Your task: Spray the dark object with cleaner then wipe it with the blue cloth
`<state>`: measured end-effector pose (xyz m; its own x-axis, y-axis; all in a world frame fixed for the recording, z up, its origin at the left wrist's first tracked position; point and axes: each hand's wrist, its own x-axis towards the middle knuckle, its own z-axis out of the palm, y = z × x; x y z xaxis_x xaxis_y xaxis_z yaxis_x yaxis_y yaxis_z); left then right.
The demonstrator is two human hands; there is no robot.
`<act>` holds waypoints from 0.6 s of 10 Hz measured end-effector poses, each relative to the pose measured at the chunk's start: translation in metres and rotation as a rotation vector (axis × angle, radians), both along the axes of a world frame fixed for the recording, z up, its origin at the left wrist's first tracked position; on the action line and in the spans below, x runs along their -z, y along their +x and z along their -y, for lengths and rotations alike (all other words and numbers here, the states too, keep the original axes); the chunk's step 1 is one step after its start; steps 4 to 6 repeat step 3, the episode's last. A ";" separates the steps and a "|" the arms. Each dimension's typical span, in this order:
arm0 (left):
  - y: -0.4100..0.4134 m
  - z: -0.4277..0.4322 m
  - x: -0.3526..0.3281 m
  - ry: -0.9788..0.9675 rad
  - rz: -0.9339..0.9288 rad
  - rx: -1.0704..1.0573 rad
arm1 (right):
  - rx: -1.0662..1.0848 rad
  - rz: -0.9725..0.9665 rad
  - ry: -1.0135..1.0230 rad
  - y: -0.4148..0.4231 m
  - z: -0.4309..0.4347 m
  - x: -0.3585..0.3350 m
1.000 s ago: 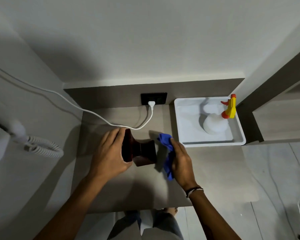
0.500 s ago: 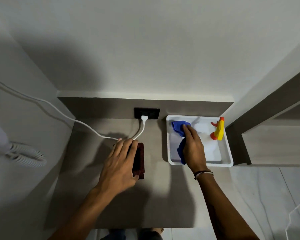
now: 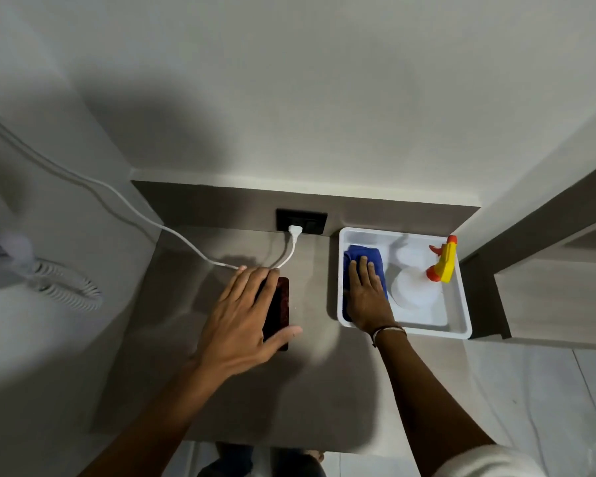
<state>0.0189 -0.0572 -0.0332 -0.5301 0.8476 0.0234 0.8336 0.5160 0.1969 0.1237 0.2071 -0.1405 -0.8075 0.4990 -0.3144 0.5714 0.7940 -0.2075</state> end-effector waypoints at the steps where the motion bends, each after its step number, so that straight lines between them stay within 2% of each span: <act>1: 0.002 0.000 -0.002 -0.022 -0.007 -0.021 | 0.011 -0.190 0.029 0.009 0.024 -0.012; 3: -0.006 -0.004 -0.017 0.066 -0.038 -0.008 | -0.117 -0.447 0.093 -0.009 0.071 -0.072; 6: -0.006 -0.004 -0.017 0.066 -0.038 -0.008 | -0.117 -0.447 0.093 -0.009 0.071 -0.072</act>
